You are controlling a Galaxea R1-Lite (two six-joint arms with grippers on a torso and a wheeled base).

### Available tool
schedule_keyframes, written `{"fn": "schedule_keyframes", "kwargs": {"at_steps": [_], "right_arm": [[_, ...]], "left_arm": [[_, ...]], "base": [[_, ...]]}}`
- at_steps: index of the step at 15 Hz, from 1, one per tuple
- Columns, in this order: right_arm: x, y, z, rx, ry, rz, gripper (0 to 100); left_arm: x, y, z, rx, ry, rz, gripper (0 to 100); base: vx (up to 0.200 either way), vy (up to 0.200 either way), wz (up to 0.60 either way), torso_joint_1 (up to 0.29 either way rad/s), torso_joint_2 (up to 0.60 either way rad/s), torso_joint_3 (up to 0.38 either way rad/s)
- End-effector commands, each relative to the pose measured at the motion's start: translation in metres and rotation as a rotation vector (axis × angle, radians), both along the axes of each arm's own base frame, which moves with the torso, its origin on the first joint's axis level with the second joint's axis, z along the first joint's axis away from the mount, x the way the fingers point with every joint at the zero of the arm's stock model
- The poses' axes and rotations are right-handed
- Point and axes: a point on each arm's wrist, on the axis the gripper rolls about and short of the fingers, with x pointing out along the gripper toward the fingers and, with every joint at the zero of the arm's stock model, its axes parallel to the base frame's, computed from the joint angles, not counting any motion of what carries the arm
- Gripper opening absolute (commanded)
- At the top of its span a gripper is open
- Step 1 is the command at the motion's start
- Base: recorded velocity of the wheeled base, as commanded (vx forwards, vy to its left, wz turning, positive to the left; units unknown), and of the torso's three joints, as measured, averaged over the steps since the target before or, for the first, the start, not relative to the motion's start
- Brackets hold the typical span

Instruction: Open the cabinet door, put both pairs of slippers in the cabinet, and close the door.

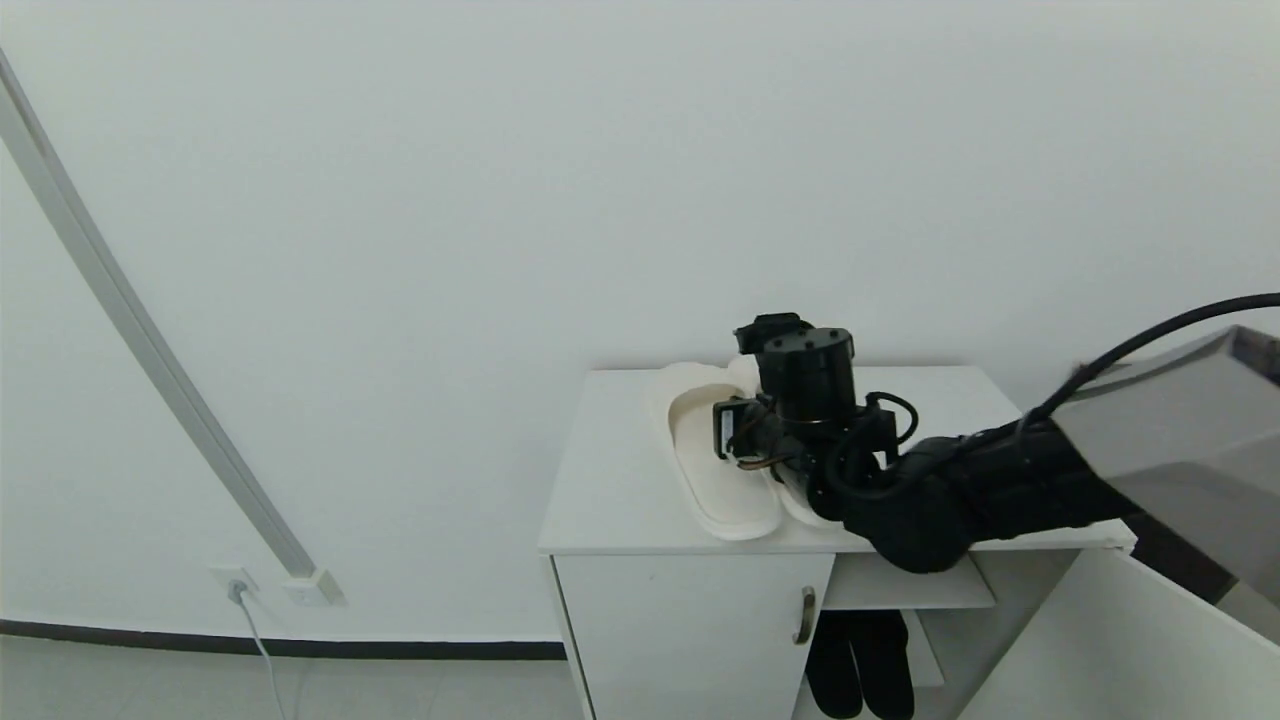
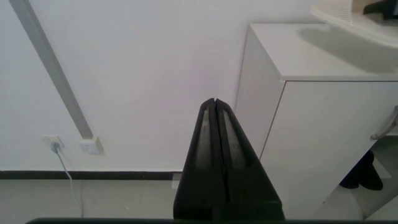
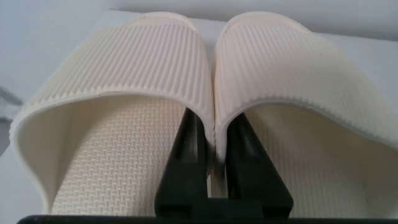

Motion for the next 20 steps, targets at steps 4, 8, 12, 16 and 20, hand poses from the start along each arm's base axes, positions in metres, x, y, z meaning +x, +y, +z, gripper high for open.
{"fn": "schedule_keyframes", "kwargs": {"at_steps": [4, 8, 12, 16, 20], "right_arm": [[-0.101, -0.083, 0.047, 0.071, -0.002, 0.278, 0], [-0.111, -0.089, 0.039, 0.036, 0.057, 0.354, 0], [-0.11, -0.088, 0.035, 0.028, 0.07, 0.355, 0], [-0.113, -0.087, 0.031, 0.019, 0.08, 0.364, 0], [-0.118, -0.086, 0.029, 0.014, 0.087, 0.375, 0]], "left_arm": [[0.0, 0.0, 0.0, -0.003, 0.001, 0.002, 0], [0.0, 0.0, 0.0, -0.003, 0.0, -0.001, 0], [0.0, 0.0, 0.0, -0.005, 0.001, -0.001, 0], [0.0, 0.0, 0.0, -0.005, 0.001, -0.001, 0], [0.0, 0.0, 0.0, -0.006, 0.001, -0.001, 0]], "base": [[0.0, 0.0, 0.0, 0.0, 0.0, 0.0], [0.0, 0.0, 0.0, 0.0, 0.0, 0.0], [0.0, 0.0, 0.0, 0.0, 0.0, 0.0], [-0.15, 0.0, 0.0, 0.009, 0.0, 0.002], [-0.2, 0.0, 0.0, -0.006, 0.0, 0.006]]}}
